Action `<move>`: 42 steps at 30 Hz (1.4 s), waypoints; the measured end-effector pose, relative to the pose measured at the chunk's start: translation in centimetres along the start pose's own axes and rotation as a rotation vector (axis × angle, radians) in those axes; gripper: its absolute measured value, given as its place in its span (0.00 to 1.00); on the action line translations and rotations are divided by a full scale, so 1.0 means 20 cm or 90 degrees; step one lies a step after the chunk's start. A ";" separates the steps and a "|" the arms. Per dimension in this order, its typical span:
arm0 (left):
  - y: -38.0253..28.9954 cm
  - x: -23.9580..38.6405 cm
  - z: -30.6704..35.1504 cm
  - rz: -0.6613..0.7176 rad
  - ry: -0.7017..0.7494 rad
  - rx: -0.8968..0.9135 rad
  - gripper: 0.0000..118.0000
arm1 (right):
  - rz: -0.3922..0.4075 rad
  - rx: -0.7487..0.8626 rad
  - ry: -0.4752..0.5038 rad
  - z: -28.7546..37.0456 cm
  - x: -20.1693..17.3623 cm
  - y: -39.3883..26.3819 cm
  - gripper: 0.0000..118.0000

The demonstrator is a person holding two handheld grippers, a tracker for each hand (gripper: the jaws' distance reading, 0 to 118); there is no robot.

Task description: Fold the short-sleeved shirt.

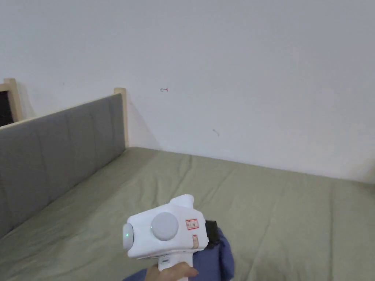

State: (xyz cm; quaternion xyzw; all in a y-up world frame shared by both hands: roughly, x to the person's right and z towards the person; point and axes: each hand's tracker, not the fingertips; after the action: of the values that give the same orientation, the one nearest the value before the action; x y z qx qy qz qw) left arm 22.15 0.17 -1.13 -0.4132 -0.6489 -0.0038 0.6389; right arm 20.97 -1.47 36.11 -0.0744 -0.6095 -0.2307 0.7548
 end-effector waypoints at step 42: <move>-0.82 -0.03 -0.53 -0.112 0.074 -0.297 0.00 | -0.035 -0.101 -0.121 -0.09 0.52 -0.25 0.00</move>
State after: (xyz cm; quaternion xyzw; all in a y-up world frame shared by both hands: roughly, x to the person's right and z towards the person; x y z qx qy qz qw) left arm 21.97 -16.67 8.91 -0.4908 -0.6259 -0.2325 0.5598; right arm 21.85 -9.28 44.73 -0.1385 -0.6597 -0.2907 0.6790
